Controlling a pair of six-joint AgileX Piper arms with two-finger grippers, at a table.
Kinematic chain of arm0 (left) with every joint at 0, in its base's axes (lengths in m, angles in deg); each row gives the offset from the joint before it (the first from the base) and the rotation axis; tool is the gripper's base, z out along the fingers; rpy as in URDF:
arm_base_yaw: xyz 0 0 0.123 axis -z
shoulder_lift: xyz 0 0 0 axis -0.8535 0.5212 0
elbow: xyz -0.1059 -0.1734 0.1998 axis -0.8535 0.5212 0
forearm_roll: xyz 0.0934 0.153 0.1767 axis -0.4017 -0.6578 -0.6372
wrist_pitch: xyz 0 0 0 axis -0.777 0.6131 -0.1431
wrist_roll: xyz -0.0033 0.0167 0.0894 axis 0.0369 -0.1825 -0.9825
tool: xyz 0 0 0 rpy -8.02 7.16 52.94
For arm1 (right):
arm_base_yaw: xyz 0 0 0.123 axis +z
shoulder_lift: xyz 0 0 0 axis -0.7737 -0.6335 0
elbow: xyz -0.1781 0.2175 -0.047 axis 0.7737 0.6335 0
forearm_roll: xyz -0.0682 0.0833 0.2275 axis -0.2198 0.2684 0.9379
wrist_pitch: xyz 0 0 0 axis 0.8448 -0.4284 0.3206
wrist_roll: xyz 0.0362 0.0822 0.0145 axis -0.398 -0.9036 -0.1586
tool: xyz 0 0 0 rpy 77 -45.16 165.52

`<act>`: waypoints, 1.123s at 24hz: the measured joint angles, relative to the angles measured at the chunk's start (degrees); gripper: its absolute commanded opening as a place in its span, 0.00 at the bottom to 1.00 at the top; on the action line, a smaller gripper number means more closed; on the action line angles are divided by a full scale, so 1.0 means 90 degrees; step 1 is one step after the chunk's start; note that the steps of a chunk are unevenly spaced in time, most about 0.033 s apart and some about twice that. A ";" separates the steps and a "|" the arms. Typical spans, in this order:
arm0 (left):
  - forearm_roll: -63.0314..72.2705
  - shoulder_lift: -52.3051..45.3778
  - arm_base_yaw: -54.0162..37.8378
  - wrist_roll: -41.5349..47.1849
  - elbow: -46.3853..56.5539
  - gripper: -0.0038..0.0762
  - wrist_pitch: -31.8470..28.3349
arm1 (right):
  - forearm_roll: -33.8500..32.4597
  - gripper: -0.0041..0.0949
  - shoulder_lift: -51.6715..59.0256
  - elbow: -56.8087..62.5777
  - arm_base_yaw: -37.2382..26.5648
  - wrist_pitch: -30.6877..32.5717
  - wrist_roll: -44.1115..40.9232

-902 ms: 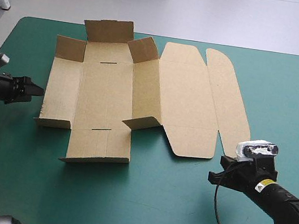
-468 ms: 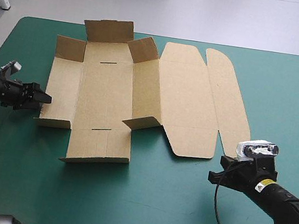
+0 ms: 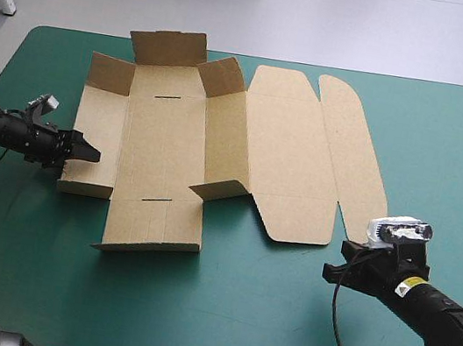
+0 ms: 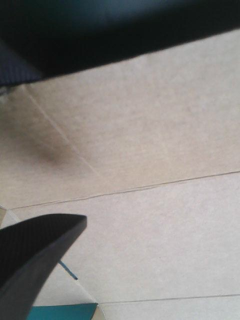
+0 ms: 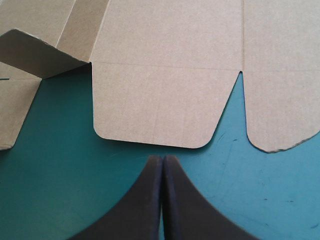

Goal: Fold the box

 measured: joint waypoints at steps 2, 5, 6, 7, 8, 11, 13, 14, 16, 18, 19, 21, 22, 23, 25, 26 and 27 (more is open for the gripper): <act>0.0024 0.0028 0.0016 0.0000 -0.0034 0.61 0.0015 | 0.0000 0.02 0.0000 0.0000 0.0000 0.0000 0.0000; 0.0093 0.0041 0.0045 0.0000 -0.0061 0.61 0.0009 | 0.0000 0.02 0.0000 0.0000 0.0000 0.0000 -0.0003; 0.0123 0.0050 0.0058 0.0000 -0.0068 0.60 -0.0004 | 0.0000 0.02 0.0000 0.0000 0.0000 0.0000 -0.0003; 0.0148 0.0063 0.0070 -0.0006 -0.0074 0.59 -0.0010 | 0.0000 0.02 0.0000 0.0000 0.0000 0.0000 -0.0003; 0.0162 0.0071 0.0069 -0.0006 -0.0074 0.57 -0.0016 | 0.0000 0.02 0.0000 0.0000 0.0000 0.0000 -0.0003; 0.0162 0.0078 0.0069 -0.0023 -0.0074 0.48 -0.0016 | 0.0000 0.02 0.0000 0.0000 0.0000 0.0000 -0.0003; 0.0157 0.0078 0.0069 -0.0023 -0.0074 0.46 -0.0016 | 0.0000 0.02 0.0000 0.0000 0.0000 0.0000 -0.0003; 0.0157 0.0078 0.0069 -0.0023 -0.0074 0.46 -0.0016 | 0.0000 0.02 0.0000 0.0000 0.0000 0.0000 -0.0003; 0.0157 0.0078 0.0069 -0.0023 -0.0074 0.45 -0.0016 | 0.0000 0.02 0.0000 0.0000 0.0000 0.0000 -0.0003; 0.0157 0.0078 0.0069 -0.0023 -0.0074 0.38 -0.0018 | 0.0000 0.02 0.0000 0.0000 0.0000 0.0000 -0.0003; 0.0162 0.0078 0.0069 -0.0023 -0.0074 0.32 -0.0018 | 0.0000 0.02 0.0000 0.0000 0.0000 0.0000 -0.0003; 0.0169 0.0078 0.0069 -0.0023 -0.0074 0.05 -0.0024 | 0.0000 0.02 0.0000 0.0000 0.0000 0.0000 -0.0003; 0.0169 0.0078 0.0069 -0.0031 -0.0074 0.04 -0.0023 | 0.0000 0.02 0.0000 0.0000 0.0000 0.0000 -0.0003; 0.0300 0.0078 0.0106 -0.0083 -0.0081 0.04 0.0064 | 0.0000 0.02 0.0000 0.0000 0.0000 0.0000 -0.0003; 0.0338 0.0055 0.0222 -0.0104 -0.0152 0.04 0.0113 | 0.0000 0.02 0.0000 0.0000 0.0000 0.0000 -0.0008; 0.0331 0.0055 0.0282 -0.0104 -0.0188 0.04 0.0107 | 0.0000 0.02 0.0000 0.0000 0.0000 0.0000 -0.0008; 0.0262 0.0061 0.0412 -0.0088 -0.0312 0.04 0.0102 | 0.0000 0.02 0.0000 0.0000 0.0000 0.0000 -0.0008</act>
